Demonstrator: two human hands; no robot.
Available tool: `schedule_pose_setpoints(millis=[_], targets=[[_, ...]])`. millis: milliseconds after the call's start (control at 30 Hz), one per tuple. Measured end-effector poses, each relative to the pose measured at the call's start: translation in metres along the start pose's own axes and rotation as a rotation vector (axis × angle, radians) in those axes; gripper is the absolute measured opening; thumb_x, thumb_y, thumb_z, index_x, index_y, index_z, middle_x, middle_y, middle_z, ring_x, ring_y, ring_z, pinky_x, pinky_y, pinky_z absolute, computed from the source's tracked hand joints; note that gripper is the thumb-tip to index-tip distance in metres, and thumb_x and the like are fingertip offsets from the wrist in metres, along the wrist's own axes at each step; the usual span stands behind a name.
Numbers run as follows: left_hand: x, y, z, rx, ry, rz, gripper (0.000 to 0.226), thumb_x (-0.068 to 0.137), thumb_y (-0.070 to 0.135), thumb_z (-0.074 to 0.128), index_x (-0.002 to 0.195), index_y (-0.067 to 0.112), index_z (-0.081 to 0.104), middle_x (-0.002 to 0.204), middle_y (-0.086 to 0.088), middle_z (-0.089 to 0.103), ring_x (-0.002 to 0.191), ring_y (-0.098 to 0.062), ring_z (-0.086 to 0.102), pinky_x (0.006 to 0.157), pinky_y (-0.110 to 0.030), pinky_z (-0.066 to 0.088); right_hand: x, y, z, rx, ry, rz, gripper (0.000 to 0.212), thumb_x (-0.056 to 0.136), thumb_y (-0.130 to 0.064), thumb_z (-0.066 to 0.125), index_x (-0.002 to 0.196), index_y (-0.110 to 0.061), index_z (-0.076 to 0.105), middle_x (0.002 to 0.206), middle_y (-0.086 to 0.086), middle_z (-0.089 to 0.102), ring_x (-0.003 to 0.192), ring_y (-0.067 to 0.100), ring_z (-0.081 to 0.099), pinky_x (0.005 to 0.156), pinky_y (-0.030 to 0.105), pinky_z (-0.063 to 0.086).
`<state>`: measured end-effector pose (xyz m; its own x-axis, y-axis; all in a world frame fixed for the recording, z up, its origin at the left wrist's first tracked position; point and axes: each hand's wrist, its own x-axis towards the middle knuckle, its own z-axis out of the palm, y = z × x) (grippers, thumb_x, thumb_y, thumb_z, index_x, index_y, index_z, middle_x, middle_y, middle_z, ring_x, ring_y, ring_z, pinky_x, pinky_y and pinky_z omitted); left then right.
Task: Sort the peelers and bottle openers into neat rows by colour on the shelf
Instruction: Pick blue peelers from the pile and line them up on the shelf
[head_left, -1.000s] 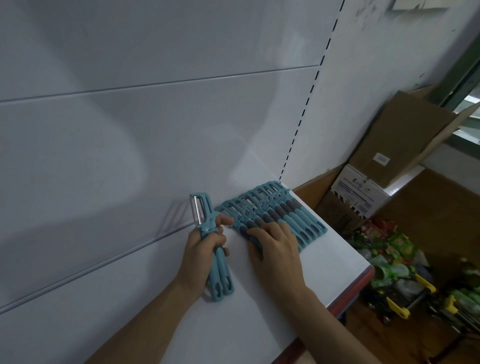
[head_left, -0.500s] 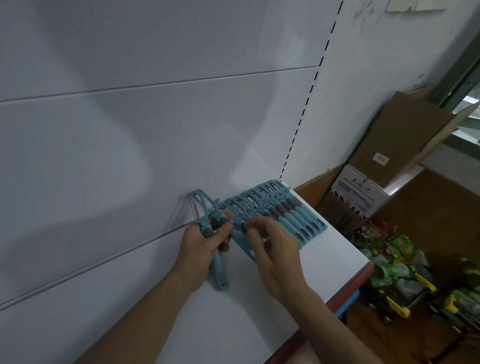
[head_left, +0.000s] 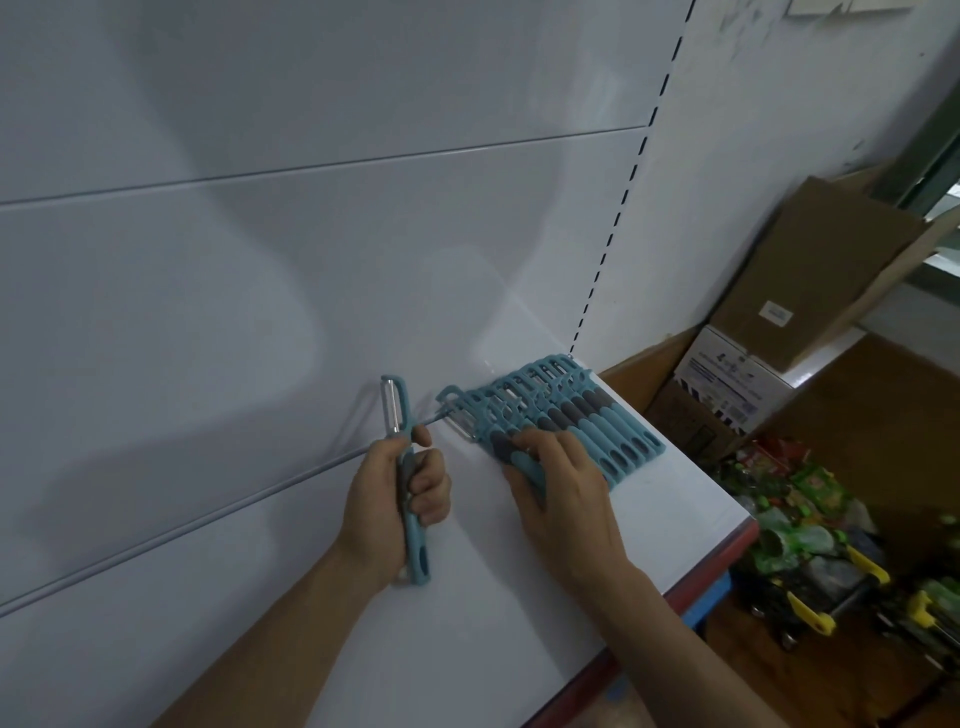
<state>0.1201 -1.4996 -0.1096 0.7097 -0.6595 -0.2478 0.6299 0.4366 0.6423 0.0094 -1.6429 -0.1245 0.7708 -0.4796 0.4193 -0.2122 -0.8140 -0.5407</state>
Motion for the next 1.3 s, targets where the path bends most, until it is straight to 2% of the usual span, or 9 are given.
schedule_pose_setpoints(millis=[200,367,600,733,867,1000,1133,1233,1300], targets=[[0.006,-0.004,0.000,0.024,-0.037,-0.019,0.011,0.087,0.025,0.044,0.090,0.016,0.051,0.068,-0.002,0.038,0.055,-0.014,0.037,0.053,-0.027,0.031,0.000,0.006,0.011,-0.117,0.021,-0.101,0.021,0.094,-0.022,0.070,0.114,-0.019,0.067,0.113,-0.002,0.064,0.099,0.013,0.054,0.084,0.027,0.049],[0.011,0.001,-0.008,0.123,-0.059,0.010,0.023,0.091,0.021,0.055,0.107,0.011,0.070,0.085,-0.003,0.063,0.079,-0.016,0.061,0.064,-0.033,0.051,0.001,0.009,0.019,-0.219,-0.021,-0.069,0.017,0.097,-0.030,0.066,0.114,-0.025,0.068,0.111,-0.005,0.064,0.099,0.014,0.053,0.085,0.032,0.050],[0.010,0.002,-0.005,0.229,-0.053,0.054,0.024,0.089,0.020,0.062,0.105,0.020,0.080,0.086,-0.006,0.061,0.080,-0.014,0.059,0.071,-0.034,0.050,0.000,0.008,0.018,-0.255,-0.029,-0.063,0.018,0.092,-0.034,0.071,0.110,-0.028,0.070,0.106,-0.007,0.062,0.095,0.013,0.052,0.082,0.030,0.049],[0.010,0.001,-0.002,0.210,-0.047,0.081,0.025,0.086,0.016,0.064,0.107,0.013,0.077,0.085,-0.002,0.065,0.075,-0.014,0.058,0.066,-0.028,0.051,-0.001,0.005,0.016,-0.253,-0.050,-0.040,0.022,0.092,-0.036,0.069,0.112,-0.028,0.068,0.110,-0.007,0.061,0.099,0.013,0.051,0.085,0.032,0.050],[0.010,0.000,-0.003,0.187,-0.013,0.101,0.023,0.083,0.015,0.068,0.103,0.010,0.076,0.077,-0.004,0.063,0.072,-0.015,0.059,0.066,-0.028,0.055,-0.002,-0.013,0.002,0.034,0.015,-0.022,0.018,0.093,-0.038,0.063,0.107,-0.027,0.062,0.108,-0.012,0.060,0.099,0.005,0.051,0.085,0.024,0.048],[0.007,0.000,0.003,0.180,-0.041,0.127,0.019,0.067,0.023,0.078,0.085,0.018,0.081,0.075,-0.002,0.068,0.069,-0.012,0.064,0.061,-0.024,0.055,-0.003,-0.034,-0.001,0.310,-0.157,-0.023,0.033,0.086,-0.041,0.079,0.104,-0.028,0.055,0.100,-0.018,0.059,0.090,0.005,0.060,0.072,0.020,0.053],[0.006,-0.002,0.001,0.258,-0.017,0.190,0.025,0.074,0.013,0.075,0.098,0.007,0.072,0.096,-0.012,0.076,0.085,-0.023,0.074,0.071,-0.032,0.060,-0.005,-0.035,0.014,0.334,-0.048,-0.009,0.031,0.083,-0.026,0.084,0.102,-0.024,0.059,0.095,-0.014,0.061,0.082,0.007,0.062,0.067,0.017,0.054],[0.008,0.002,-0.004,0.364,0.048,0.203,0.032,0.071,0.018,0.082,0.101,0.014,0.071,0.095,-0.006,0.077,0.082,-0.019,0.073,0.071,-0.033,0.054,-0.007,-0.031,0.011,0.348,-0.009,0.015,0.029,0.085,-0.020,0.080,0.105,-0.025,0.059,0.097,-0.014,0.063,0.086,0.006,0.063,0.071,0.018,0.055],[0.009,0.005,-0.008,0.400,0.034,0.213,0.048,0.069,0.014,0.090,0.110,0.014,0.065,0.096,-0.008,0.077,0.082,-0.021,0.073,0.068,-0.031,0.056,-0.004,-0.033,0.004,0.398,-0.047,0.031,0.024,0.089,-0.022,0.076,0.106,-0.026,0.060,0.098,-0.013,0.064,0.082,0.009,0.064,0.068,0.022,0.055]])
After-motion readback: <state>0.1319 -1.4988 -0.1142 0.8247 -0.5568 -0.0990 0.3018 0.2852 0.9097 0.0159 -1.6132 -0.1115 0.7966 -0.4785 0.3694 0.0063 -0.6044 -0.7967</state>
